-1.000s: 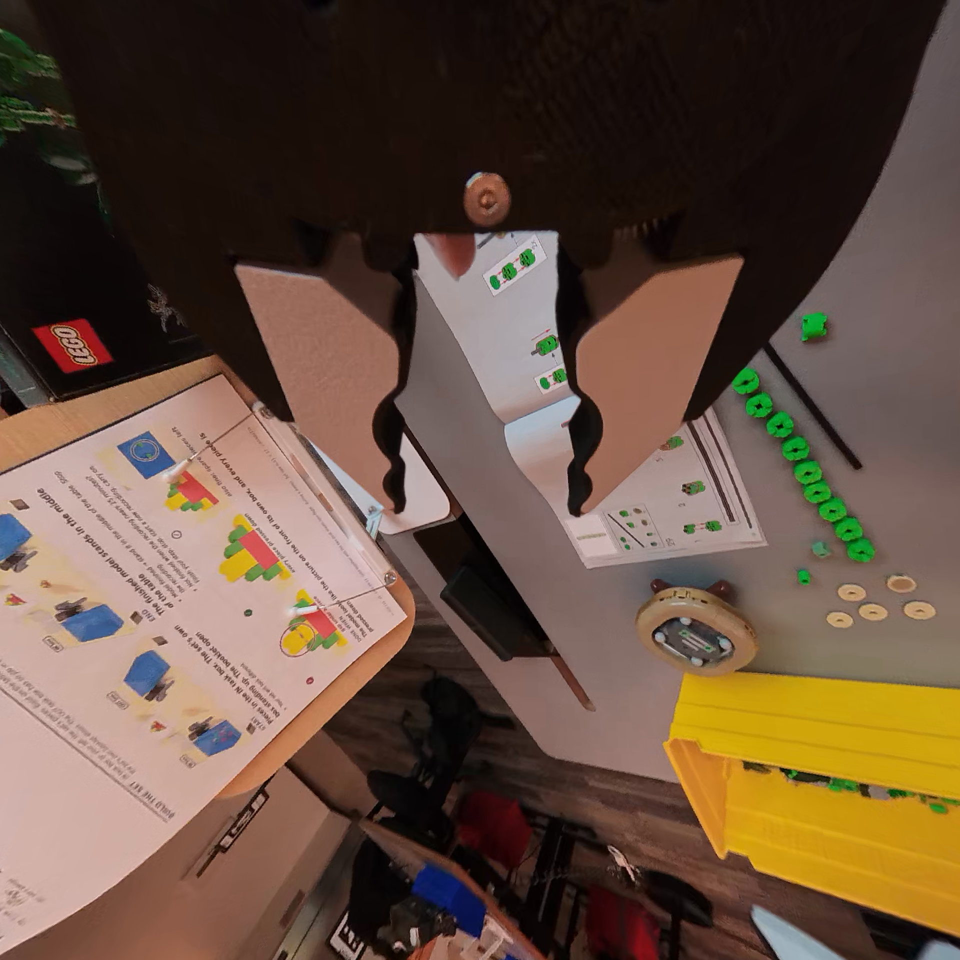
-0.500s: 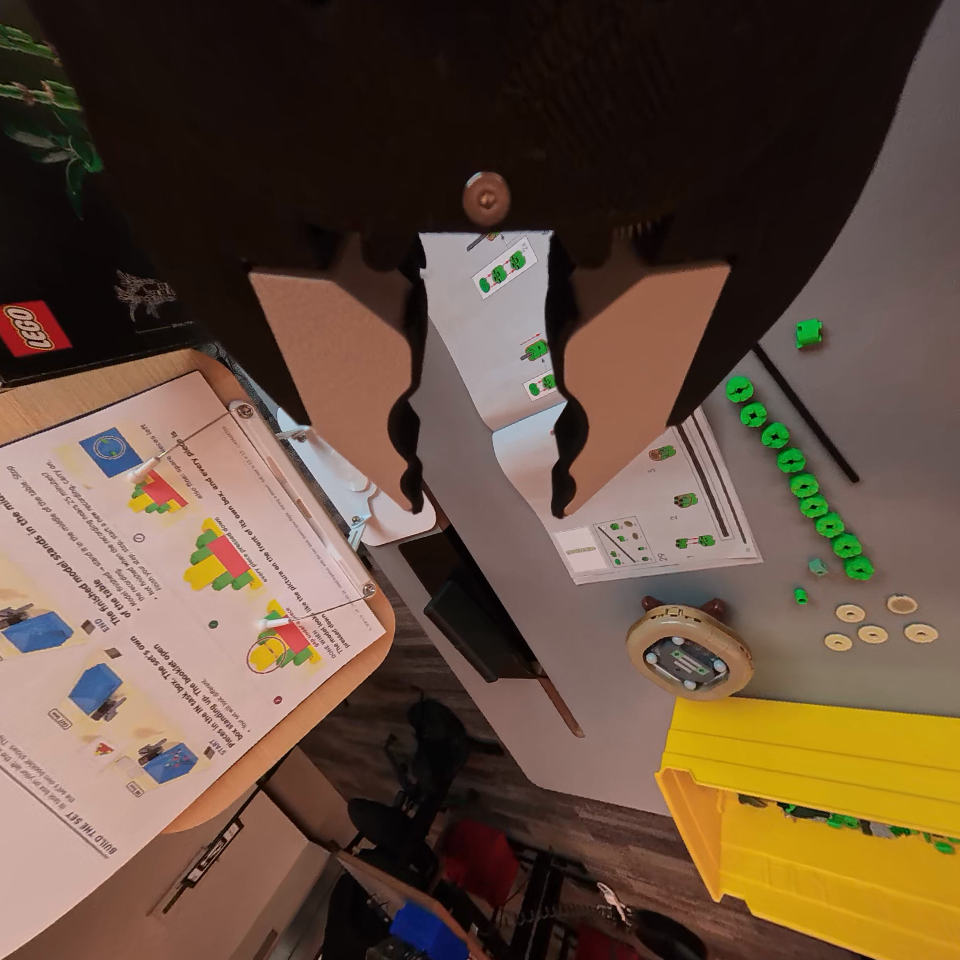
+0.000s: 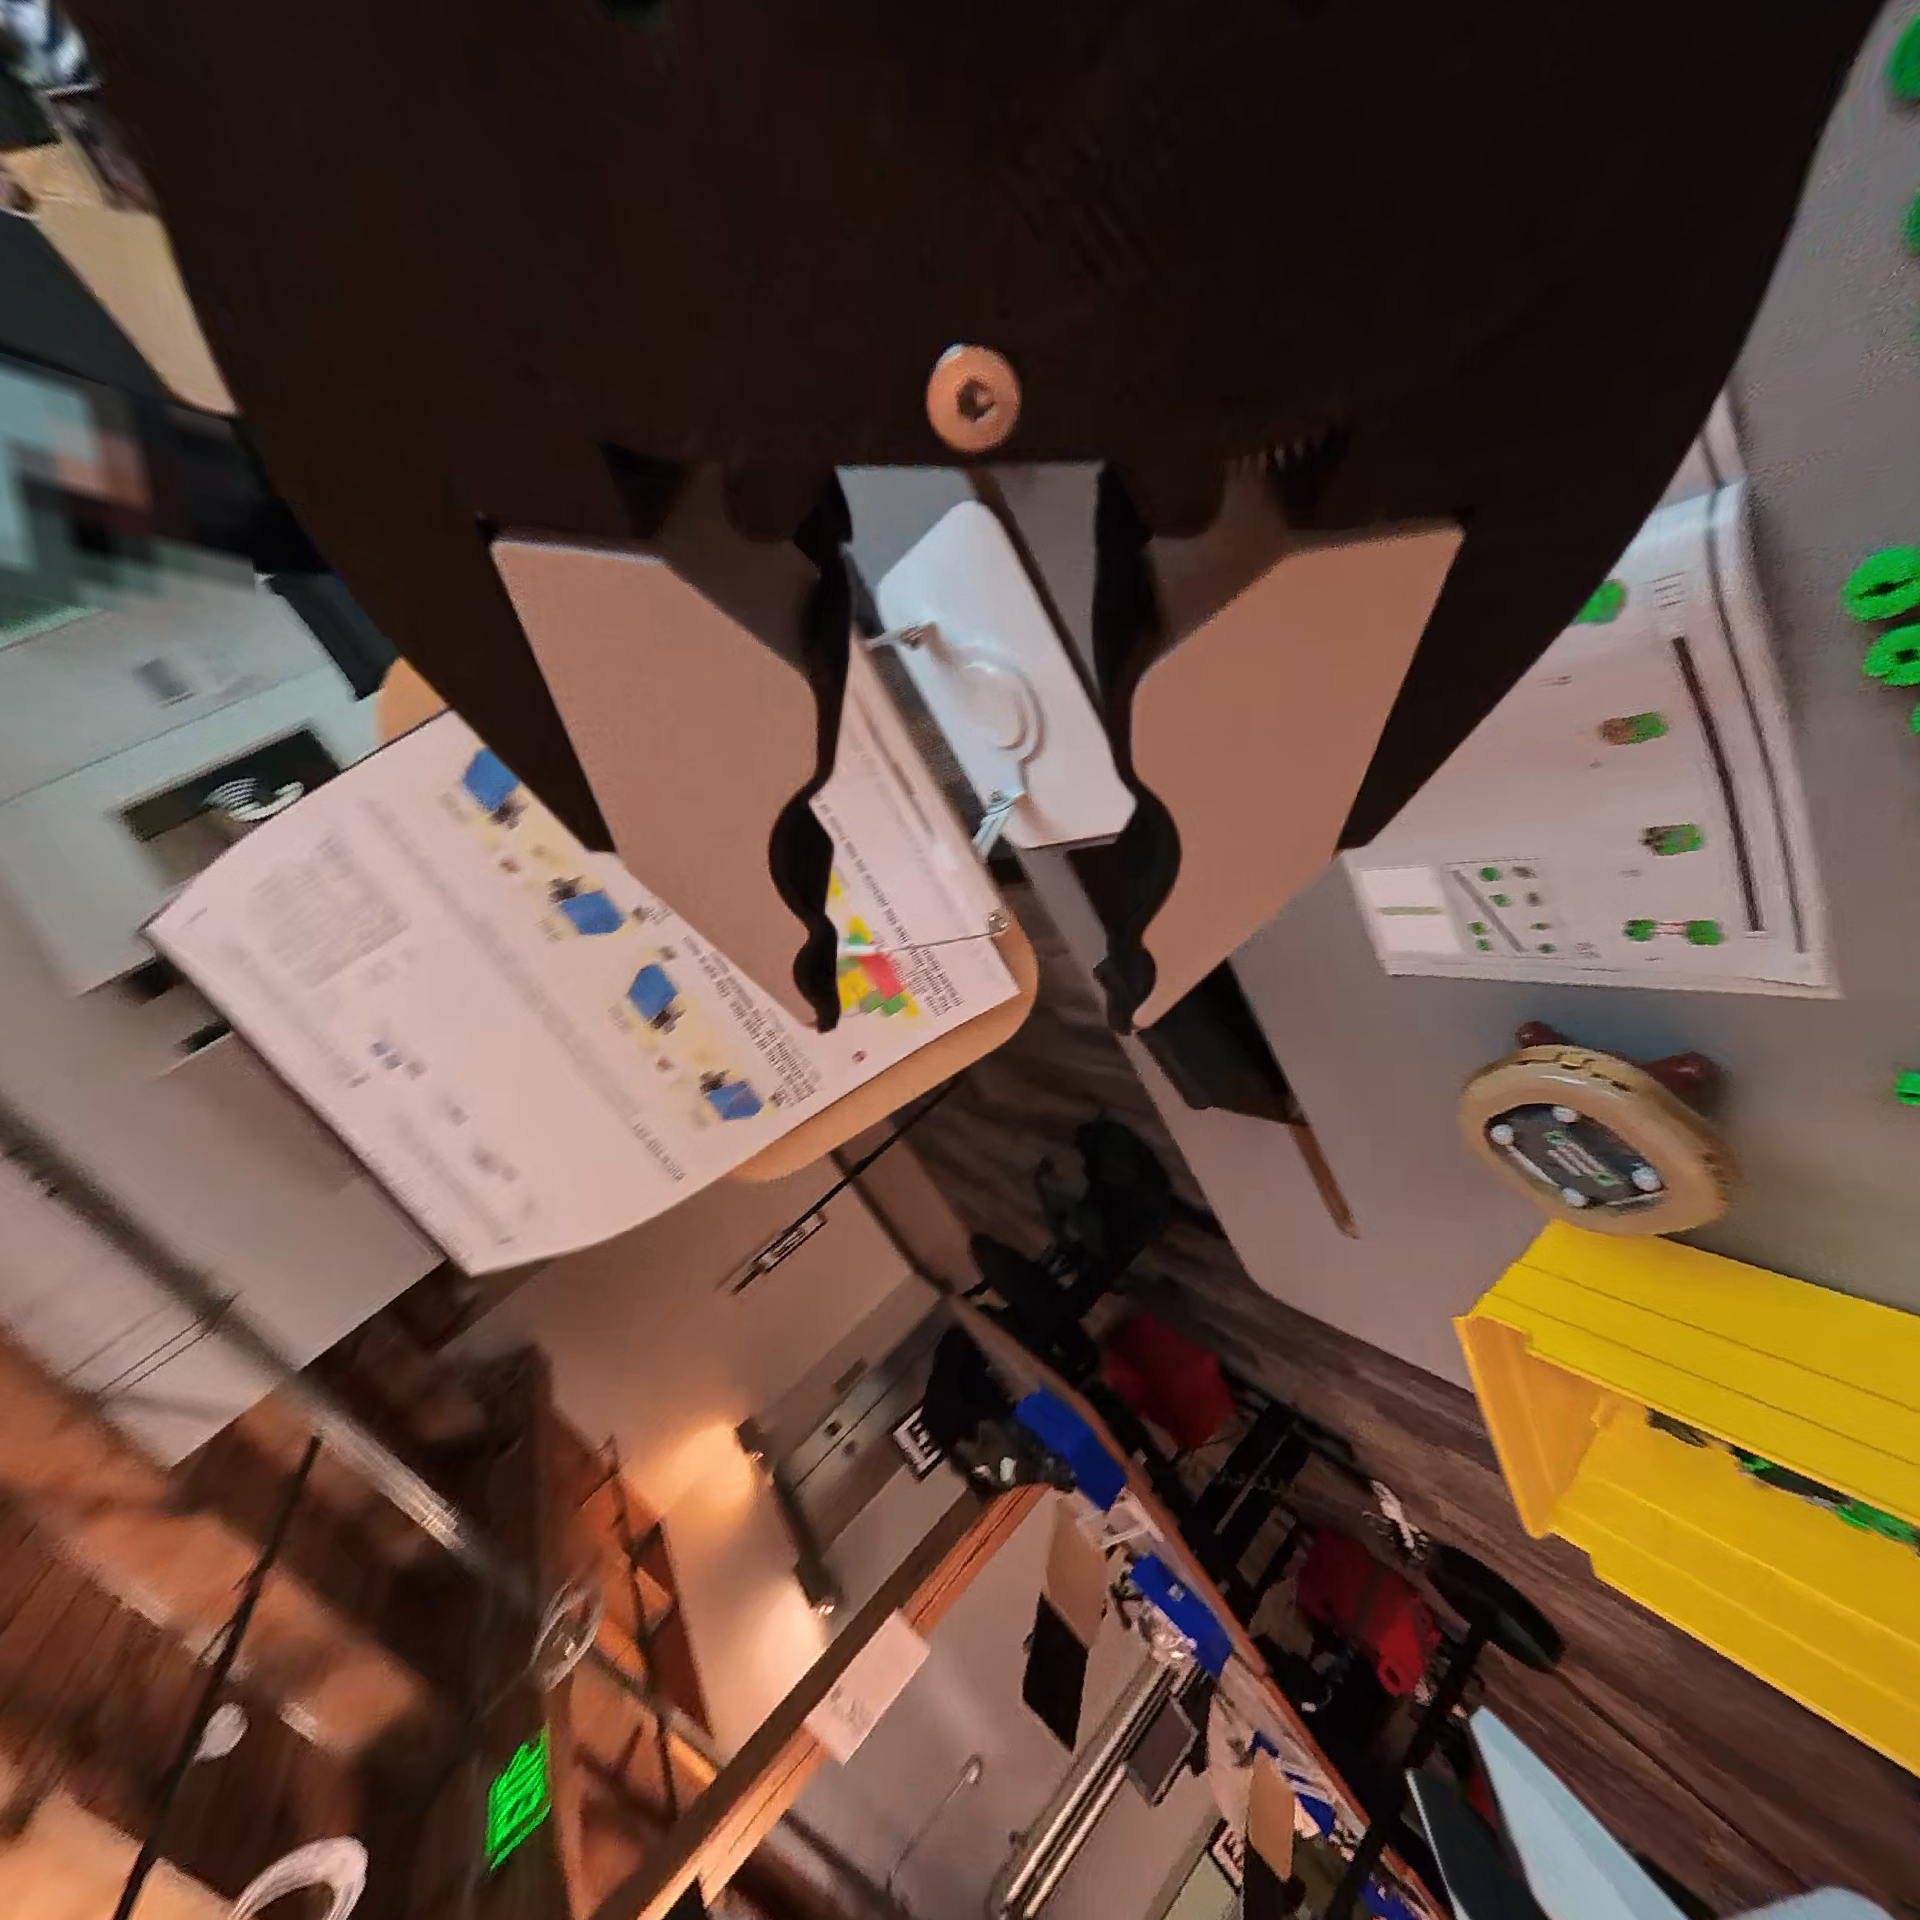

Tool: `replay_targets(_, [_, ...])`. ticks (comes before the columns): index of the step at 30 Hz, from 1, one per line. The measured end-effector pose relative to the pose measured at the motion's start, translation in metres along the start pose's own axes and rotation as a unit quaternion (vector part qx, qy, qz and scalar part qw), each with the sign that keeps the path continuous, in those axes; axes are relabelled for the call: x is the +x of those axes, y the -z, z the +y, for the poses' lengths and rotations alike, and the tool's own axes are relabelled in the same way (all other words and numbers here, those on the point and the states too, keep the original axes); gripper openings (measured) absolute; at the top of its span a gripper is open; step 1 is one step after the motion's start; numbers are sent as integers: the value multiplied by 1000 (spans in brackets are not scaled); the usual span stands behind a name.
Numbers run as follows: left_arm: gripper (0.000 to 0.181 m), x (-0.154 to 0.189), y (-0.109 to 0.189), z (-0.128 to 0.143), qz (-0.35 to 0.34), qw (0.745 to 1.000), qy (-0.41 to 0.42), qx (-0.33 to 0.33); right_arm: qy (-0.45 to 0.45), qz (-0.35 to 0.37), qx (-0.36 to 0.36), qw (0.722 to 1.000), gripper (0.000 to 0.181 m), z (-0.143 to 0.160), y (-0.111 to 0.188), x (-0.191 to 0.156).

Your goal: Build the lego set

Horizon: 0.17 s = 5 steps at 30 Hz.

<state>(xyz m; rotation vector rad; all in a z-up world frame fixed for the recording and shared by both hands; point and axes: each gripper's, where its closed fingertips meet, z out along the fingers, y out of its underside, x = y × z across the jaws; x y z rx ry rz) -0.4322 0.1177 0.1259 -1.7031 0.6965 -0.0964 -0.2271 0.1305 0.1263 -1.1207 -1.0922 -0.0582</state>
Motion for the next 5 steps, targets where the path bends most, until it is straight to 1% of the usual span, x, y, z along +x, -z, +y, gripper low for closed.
replay_targets(1, [37,0,1,-1,-1,1000,-1,1,8,5,6,1000,51,-5,1,0])
replay_targets(3, [37,-1,3,-1,-3,1000,-2,4,3,-2,18,1000,51,-11,2,-3])
replay_targets(5, [37,-1,5,-2,-4,1000,-2,6,-8,5,22,1000,51,-12,1,-1])
